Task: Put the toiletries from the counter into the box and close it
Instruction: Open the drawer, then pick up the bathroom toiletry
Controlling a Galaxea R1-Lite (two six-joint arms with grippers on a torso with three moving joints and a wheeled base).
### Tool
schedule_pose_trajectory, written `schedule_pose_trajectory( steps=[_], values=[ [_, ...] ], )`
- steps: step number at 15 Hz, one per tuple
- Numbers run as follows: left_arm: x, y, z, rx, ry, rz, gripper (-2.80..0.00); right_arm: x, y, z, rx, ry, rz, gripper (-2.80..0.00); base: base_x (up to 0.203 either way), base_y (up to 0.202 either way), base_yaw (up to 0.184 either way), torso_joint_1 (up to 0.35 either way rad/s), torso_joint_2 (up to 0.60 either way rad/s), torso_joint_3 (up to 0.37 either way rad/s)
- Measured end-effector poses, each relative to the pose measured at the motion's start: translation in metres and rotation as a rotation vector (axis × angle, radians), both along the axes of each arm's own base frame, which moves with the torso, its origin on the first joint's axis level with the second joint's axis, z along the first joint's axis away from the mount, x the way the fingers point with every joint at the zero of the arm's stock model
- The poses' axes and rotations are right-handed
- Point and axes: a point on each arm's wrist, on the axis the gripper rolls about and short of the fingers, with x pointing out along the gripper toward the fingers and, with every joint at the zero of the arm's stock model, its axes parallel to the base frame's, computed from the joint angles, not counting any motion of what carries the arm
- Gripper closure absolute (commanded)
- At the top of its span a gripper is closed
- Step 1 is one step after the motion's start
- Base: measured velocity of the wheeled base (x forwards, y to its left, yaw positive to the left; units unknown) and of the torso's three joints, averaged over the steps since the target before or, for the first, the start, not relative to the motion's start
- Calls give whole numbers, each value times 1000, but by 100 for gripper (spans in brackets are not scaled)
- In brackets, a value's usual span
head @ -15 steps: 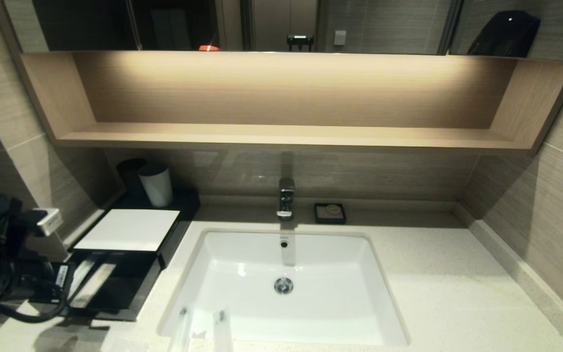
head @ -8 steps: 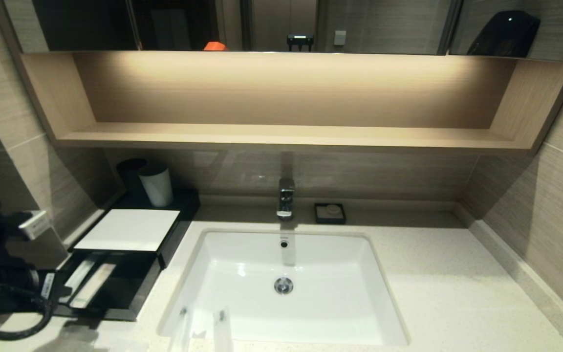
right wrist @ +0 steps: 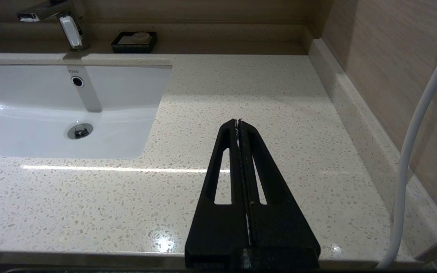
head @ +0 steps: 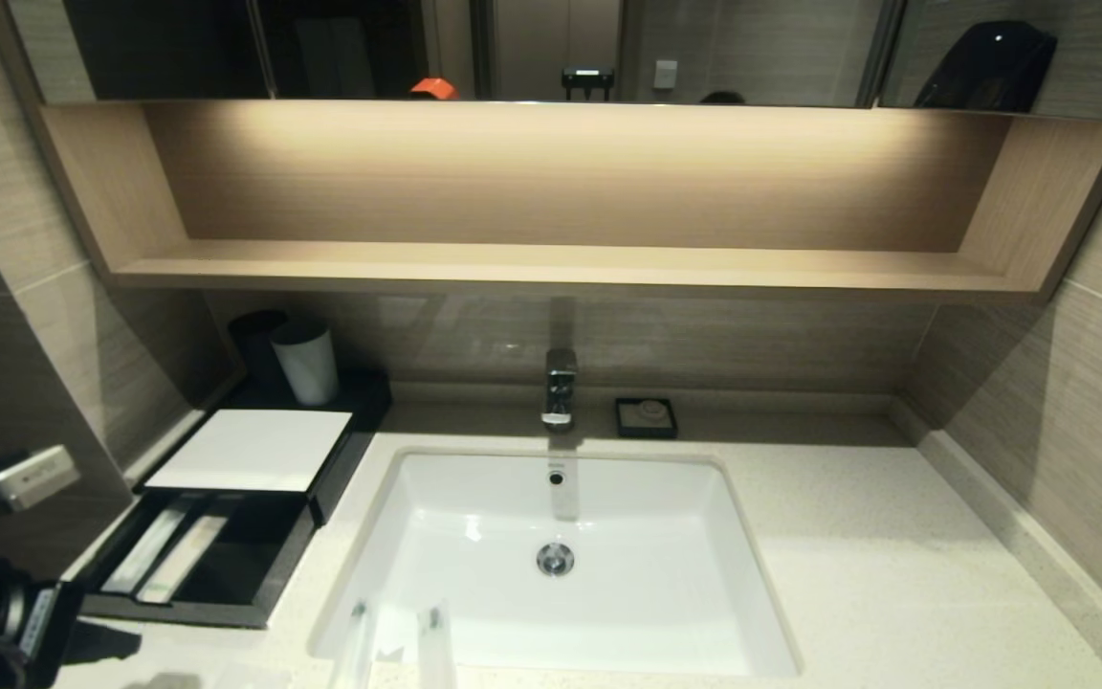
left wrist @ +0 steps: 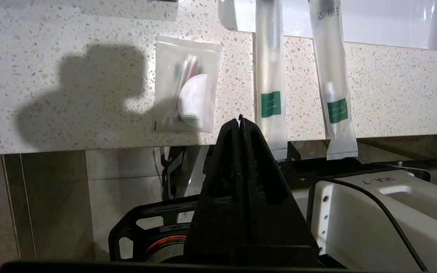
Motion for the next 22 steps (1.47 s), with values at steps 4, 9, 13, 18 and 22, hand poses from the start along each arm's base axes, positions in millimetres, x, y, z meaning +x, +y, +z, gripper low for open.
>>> schedule_pose_trajectory(
  steps=[4, 9, 13, 18, 22],
  values=[
    [-19, -4, 11, -9, -49, 42, 0, 0, 0, 0, -1, 0, 0, 0, 0, 0, 0, 0, 0, 0],
    [-38, -9, 21, 9, -135, 42, 0, 0, 0, 0, 0, 0, 0, 0, 0, 0, 0, 0, 0, 0],
    [-56, -12, 15, 47, -148, 74, 0, 0, 0, 0, 0, 0, 0, 0, 0, 0, 0, 0, 0, 0],
    [-67, -25, -10, 184, -143, 69, 0, 0, 0, 0, 0, 0, 0, 0, 0, 0, 0, 0, 0, 0],
    [-59, -31, -31, 193, -78, 76, 0, 0, 0, 0, 0, 0, 0, 0, 0, 0, 0, 0, 0, 0]
  ],
)
